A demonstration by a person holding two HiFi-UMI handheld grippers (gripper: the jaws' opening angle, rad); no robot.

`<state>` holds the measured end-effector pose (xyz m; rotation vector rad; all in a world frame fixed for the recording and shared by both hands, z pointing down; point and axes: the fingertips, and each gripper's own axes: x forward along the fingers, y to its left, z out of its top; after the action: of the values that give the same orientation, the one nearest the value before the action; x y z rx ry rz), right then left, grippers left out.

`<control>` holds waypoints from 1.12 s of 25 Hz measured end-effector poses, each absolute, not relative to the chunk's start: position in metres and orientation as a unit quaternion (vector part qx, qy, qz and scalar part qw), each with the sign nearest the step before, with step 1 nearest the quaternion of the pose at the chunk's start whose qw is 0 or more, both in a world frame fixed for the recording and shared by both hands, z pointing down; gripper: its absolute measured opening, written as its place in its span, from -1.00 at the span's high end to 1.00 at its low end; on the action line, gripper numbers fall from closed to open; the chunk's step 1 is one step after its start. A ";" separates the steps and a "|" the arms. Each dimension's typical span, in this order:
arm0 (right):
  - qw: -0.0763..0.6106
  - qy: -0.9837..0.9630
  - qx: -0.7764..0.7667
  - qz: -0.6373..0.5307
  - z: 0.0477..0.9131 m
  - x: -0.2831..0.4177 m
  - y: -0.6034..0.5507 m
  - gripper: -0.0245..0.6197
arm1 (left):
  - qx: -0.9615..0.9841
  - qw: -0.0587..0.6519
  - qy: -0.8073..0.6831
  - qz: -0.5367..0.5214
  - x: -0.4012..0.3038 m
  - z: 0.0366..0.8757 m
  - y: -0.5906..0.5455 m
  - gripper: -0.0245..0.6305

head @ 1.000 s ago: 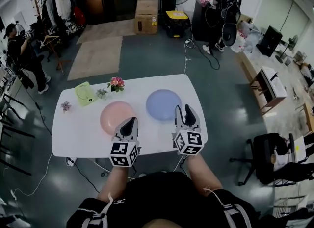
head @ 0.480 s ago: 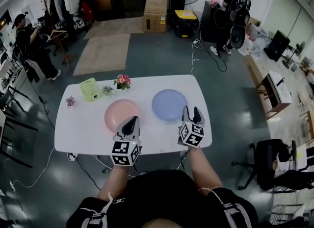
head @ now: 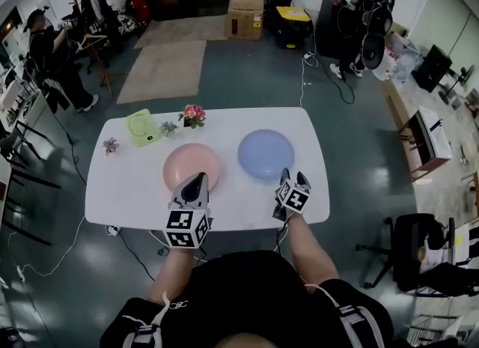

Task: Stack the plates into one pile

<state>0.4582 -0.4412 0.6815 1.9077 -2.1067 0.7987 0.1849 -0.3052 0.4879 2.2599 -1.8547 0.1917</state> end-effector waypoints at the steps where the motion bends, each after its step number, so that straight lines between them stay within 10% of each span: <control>1: 0.100 -0.703 0.644 0.285 0.691 0.459 -0.443 0.23 | 0.766 0.106 -0.631 0.066 0.183 0.489 -0.306 0.89; 13: 0.019 -0.568 0.590 0.573 0.793 0.449 -0.462 0.24 | 0.744 0.107 -0.655 0.075 0.153 0.490 -0.309 0.89; 28: 0.018 -0.552 0.575 0.604 0.801 0.434 -0.467 0.65 | 0.704 0.124 -0.696 0.071 0.126 0.503 -0.267 0.89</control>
<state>0.4336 -0.4674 0.8008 1.7856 -1.7138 1.8746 0.1256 -0.2666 0.5027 2.0510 -2.0292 0.2062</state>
